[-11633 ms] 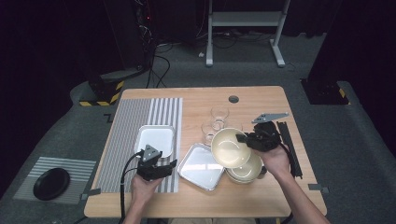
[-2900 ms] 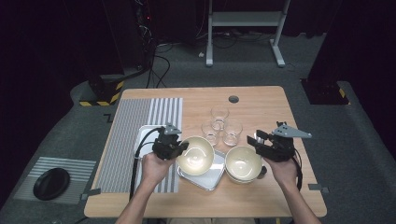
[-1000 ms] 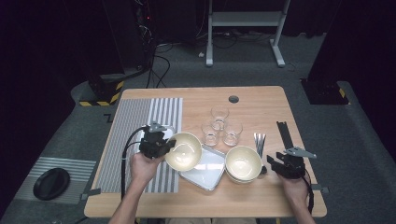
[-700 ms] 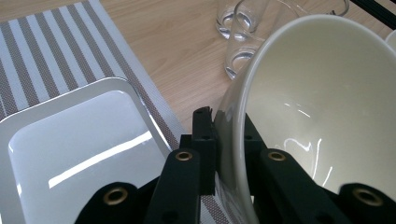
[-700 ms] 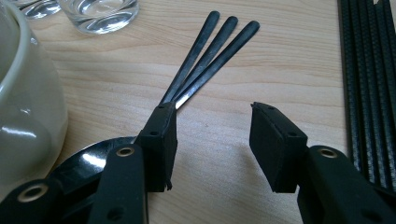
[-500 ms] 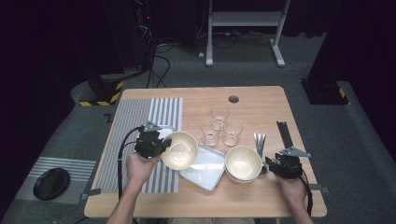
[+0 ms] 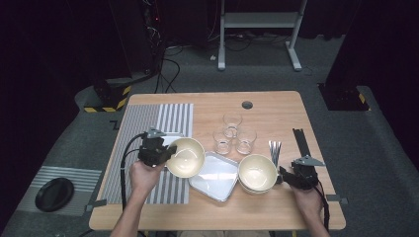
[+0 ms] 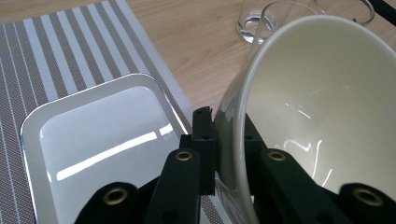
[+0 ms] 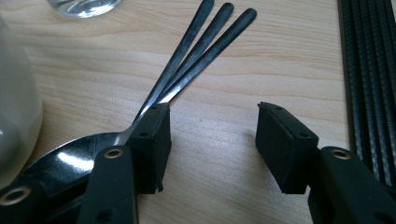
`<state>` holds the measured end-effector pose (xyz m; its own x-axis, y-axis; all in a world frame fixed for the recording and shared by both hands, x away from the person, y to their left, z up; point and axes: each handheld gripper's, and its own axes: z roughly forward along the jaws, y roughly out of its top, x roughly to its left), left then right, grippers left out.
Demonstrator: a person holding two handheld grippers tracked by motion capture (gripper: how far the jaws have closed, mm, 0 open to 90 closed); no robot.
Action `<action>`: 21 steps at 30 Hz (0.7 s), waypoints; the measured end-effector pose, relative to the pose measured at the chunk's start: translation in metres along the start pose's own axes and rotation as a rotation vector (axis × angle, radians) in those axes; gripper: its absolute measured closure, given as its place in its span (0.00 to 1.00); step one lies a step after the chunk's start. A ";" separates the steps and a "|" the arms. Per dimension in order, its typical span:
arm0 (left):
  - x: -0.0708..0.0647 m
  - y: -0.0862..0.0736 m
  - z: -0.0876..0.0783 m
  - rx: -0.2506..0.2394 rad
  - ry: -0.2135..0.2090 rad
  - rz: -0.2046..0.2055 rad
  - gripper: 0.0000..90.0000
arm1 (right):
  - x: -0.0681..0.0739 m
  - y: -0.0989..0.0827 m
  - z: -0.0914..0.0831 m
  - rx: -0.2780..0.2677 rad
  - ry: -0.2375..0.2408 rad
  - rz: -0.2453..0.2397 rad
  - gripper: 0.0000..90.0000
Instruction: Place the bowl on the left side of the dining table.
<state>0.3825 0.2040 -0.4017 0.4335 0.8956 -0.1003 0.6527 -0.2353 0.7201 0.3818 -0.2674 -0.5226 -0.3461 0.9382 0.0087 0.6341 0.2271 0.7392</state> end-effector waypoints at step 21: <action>0.017 0.000 0.011 0.023 0.019 -0.025 0.92 | 0.001 0.000 0.000 0.006 -0.018 0.003 0.45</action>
<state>0.3971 0.2154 -0.4112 0.4046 0.9085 -0.1047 0.6774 -0.2208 0.7017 0.3815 -0.2664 -0.5229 -0.3318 0.9433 -0.0010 0.6391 0.2256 0.7353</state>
